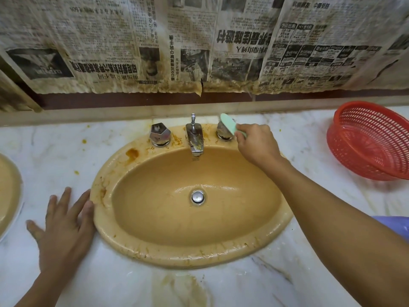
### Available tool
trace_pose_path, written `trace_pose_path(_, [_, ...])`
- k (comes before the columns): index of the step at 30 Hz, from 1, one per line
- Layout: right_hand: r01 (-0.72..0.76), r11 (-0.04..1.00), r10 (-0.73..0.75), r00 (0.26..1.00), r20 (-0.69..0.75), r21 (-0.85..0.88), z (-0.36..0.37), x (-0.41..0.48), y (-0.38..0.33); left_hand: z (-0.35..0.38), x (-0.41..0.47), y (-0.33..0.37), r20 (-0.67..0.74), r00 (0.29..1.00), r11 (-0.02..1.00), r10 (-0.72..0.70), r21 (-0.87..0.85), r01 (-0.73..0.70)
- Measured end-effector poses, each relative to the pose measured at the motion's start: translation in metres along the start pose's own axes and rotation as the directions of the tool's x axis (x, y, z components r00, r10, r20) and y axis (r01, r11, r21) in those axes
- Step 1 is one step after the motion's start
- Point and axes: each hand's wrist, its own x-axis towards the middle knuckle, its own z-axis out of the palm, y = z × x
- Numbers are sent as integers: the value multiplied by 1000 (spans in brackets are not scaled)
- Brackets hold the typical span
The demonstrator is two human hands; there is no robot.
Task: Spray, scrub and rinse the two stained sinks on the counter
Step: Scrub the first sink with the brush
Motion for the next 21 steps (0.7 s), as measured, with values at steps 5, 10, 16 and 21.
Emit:
trace_pose_path(5, [230,948,-240,971,-18,-220,12,-1,-8,0,0,-2,0,1000,1000,15,19,-15])
trace_pose_path(10, [237,912,-219,971,91,-336,27,-23,44,0,-1,0,-14,999,999,30,18,-29])
trace_pose_path(16, [323,852,-285,946,154,-412,26,-5,34,14,18,-31,22,995,995,101,21,-101])
trace_pose_path(21, [254,888,-216,966,138,-384,7,-11,62,24,28,-44,49,994,994,96,52,-98])
